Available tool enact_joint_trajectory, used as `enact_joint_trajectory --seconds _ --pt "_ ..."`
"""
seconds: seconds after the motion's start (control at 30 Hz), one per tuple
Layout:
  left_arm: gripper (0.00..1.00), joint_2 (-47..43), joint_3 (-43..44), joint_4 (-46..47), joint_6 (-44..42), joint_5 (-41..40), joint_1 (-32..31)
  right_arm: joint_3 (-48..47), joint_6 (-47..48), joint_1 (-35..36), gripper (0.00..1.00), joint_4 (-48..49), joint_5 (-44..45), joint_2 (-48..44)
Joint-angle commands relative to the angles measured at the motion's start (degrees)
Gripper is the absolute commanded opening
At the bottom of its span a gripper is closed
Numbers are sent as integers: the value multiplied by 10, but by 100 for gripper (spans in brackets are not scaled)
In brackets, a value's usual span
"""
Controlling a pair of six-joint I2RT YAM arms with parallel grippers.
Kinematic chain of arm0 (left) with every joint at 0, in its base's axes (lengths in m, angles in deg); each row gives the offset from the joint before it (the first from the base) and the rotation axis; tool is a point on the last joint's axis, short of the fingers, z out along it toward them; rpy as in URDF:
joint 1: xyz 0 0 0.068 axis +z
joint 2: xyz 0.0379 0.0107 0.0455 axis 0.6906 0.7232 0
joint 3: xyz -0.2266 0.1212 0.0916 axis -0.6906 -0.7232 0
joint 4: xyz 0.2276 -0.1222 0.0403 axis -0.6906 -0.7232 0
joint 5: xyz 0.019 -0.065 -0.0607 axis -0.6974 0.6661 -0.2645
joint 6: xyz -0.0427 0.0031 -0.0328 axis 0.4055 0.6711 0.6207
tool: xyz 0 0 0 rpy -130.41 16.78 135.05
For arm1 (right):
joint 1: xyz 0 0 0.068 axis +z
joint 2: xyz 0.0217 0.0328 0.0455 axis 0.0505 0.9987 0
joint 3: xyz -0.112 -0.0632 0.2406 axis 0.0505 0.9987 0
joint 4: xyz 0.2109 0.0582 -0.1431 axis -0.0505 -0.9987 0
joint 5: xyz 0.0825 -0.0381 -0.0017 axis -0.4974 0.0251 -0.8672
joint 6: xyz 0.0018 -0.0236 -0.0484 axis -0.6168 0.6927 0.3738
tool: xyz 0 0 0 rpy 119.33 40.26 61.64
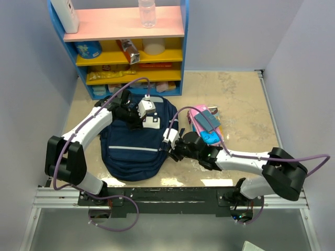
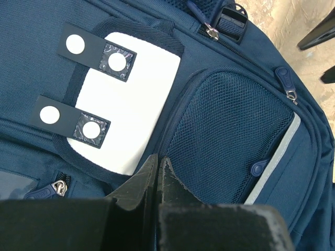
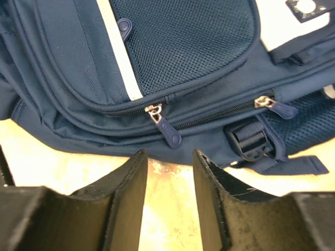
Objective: Pack the student bag
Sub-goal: Unzip the student bag at the center of the board.
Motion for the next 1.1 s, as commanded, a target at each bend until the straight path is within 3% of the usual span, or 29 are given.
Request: enact_joint_trajectory --seconds 0.0,0.4,0.73,1.07 --pt "0 -37 19 7 -9 33 0 14 15 2 41 93 -25 19" --pt "0 -47 -11 25 -14 39 2 -7 24 4 33 152 -8 89" --pt "0 -32 -32 75 13 30 2 1 -5 9 0 147 -3 69" --pt "0 10 -46 212 145 -59 4 -11 -138 80 0 65 28 32"
